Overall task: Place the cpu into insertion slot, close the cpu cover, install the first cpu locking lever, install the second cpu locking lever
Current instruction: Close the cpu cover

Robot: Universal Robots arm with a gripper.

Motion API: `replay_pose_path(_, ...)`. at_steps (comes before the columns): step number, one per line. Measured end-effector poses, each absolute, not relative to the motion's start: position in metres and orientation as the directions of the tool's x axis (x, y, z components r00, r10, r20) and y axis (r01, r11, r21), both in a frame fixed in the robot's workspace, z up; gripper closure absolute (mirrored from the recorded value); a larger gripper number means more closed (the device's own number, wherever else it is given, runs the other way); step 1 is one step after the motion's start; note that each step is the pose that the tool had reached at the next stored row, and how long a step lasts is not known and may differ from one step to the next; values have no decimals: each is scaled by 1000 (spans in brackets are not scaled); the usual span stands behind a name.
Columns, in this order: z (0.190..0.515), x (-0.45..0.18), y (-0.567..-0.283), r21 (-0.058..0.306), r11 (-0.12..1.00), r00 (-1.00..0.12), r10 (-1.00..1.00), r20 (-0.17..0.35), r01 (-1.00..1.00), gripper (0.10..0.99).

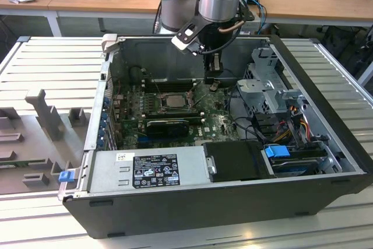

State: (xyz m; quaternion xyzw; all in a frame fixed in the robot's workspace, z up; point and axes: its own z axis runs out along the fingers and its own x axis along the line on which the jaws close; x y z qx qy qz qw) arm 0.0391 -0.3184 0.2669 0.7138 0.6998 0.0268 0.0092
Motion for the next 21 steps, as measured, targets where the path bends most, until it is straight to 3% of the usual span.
replay_pose_path(21, 245, 58, -318, 40, -19, 18, 1000, 25, 999, 980)
